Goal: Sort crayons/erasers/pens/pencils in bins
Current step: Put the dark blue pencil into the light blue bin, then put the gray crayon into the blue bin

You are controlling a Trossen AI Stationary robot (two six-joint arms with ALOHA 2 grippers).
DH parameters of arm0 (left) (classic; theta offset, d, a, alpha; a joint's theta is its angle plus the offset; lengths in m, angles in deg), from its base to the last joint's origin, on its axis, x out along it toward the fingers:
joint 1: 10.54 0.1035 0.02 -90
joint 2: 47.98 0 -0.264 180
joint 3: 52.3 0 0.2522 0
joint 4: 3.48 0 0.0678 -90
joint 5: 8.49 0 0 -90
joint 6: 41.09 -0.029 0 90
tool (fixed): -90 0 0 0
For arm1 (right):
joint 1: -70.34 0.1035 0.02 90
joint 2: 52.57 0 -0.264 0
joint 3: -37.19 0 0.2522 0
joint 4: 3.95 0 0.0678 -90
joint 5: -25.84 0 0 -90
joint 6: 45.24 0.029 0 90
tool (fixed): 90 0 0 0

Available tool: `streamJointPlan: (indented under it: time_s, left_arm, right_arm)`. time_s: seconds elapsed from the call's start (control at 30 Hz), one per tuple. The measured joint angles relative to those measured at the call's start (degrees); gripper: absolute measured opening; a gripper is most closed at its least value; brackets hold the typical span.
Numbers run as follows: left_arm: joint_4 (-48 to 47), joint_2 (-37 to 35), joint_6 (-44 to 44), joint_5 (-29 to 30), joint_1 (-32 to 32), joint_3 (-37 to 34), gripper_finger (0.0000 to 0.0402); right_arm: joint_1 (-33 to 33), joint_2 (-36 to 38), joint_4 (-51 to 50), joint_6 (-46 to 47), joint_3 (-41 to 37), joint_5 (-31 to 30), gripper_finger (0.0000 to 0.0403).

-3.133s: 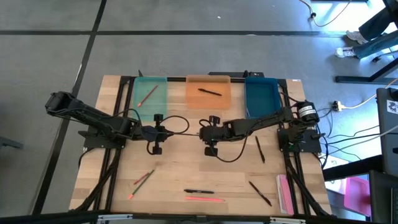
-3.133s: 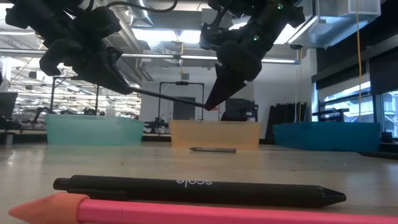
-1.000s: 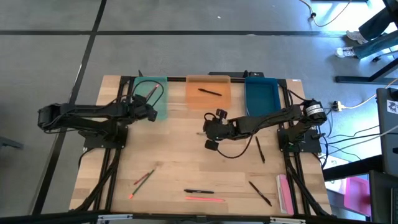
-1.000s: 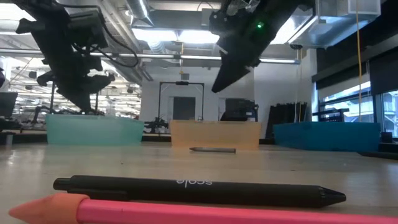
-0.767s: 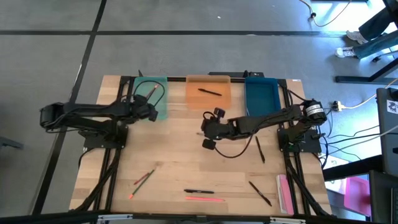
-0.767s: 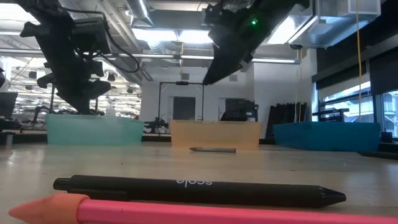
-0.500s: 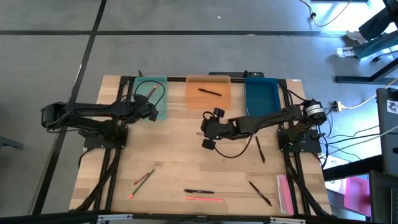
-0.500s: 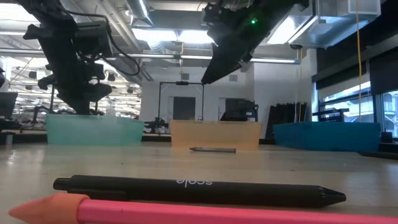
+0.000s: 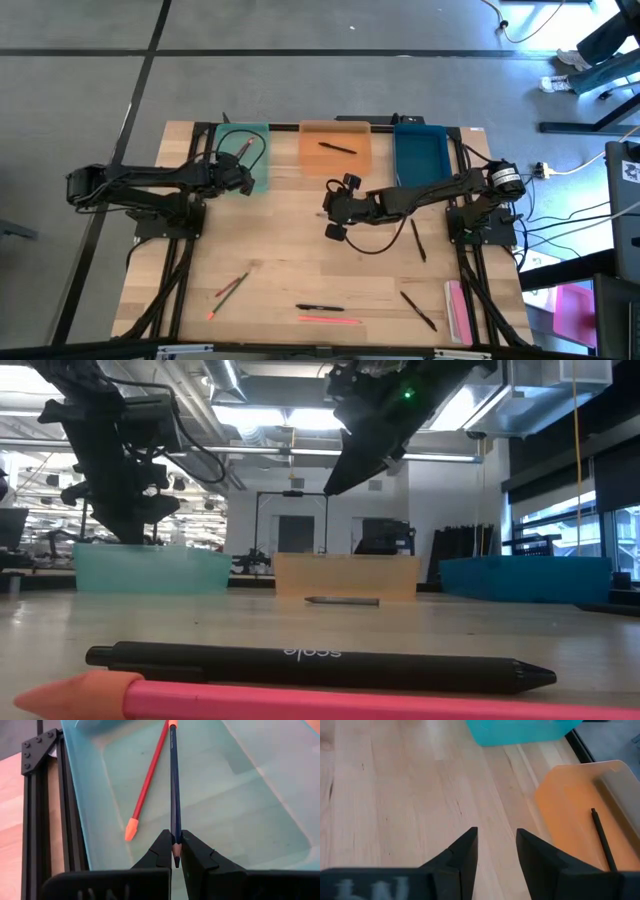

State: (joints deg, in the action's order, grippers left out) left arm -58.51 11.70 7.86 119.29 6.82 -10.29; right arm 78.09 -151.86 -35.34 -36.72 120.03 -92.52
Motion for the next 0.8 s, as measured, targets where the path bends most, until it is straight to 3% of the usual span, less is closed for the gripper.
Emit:
streamJointPlan:
  time_s: [0.23, 0.8]
  left_arm:
    - [0.19, 0.00, 0.04, 0.66, -0.01, 0.00, 0.0015]
    - [0.74, 0.00, 0.05, 0.94, -0.02, 0.00, 0.0081]
  right_arm:
    - [0.00, 0.00, 0.00, 0.00, 0.00, 0.02, 0.0139]
    - [0.00, 0.00, -0.52, 0.17, 0.00, 0.21, 0.0139]
